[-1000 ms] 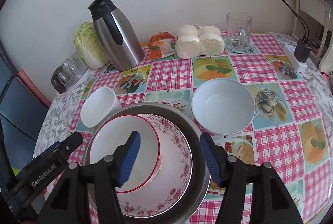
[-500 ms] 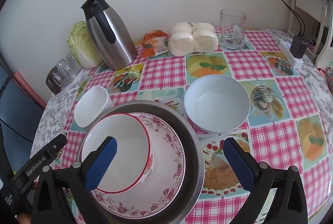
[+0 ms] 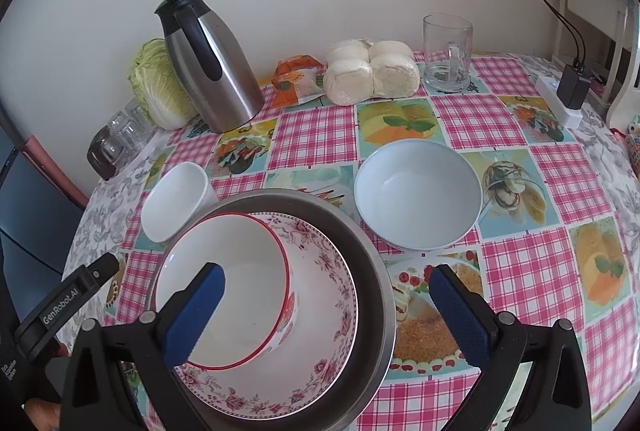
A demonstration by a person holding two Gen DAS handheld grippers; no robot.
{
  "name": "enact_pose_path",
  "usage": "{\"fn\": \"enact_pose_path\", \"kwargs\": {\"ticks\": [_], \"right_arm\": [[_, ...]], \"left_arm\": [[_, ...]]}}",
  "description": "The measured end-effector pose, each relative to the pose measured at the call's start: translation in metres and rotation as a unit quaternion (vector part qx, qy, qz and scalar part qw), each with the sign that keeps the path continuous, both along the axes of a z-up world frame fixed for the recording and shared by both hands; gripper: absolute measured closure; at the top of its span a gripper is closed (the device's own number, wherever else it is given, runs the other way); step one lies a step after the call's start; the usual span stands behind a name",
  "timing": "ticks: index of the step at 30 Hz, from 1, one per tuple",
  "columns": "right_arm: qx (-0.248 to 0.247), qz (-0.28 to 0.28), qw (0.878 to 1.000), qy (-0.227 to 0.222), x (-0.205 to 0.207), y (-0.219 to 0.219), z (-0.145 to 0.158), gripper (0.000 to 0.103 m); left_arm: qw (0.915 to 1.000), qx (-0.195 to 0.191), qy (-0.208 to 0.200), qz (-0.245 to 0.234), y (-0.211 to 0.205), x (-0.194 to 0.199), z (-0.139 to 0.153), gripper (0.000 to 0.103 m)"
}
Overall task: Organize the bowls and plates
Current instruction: 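Move both grippers to the rim of the white square bowl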
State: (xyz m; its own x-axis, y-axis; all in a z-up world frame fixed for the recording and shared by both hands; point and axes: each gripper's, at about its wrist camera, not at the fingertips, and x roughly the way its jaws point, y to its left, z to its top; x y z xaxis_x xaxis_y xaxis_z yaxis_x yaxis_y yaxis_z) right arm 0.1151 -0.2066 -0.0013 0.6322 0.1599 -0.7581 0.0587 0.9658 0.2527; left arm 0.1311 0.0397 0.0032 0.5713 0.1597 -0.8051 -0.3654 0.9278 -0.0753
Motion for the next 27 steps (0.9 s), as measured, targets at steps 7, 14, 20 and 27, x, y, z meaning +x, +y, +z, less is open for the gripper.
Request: {"fn": "enact_pose_path", "kwargs": {"ticks": [7, 14, 20, 27], "right_arm": [[-0.013, 0.005, 1.0, -0.001, -0.001, 0.008, 0.0, 0.0], [-0.01, 0.003, 1.0, -0.019, 0.001, 0.017, 0.013, 0.0], [-0.015, 0.012, 0.999, -0.037, 0.013, 0.032, 0.037, 0.0], [-0.031, 0.018, 0.999, -0.037, 0.029, 0.052, 0.052, 0.0]], "left_arm": [[1.0, -0.006, 0.007, 0.0, 0.005, 0.012, -0.002, 0.0], [0.9995, -0.012, -0.027, 0.009, 0.018, 0.022, 0.004, 0.0], [0.9972, 0.027, -0.069, 0.009, 0.023, 0.029, 0.014, 0.0], [0.9984, 0.003, -0.055, 0.008, 0.041, 0.046, 0.012, 0.0]]}}
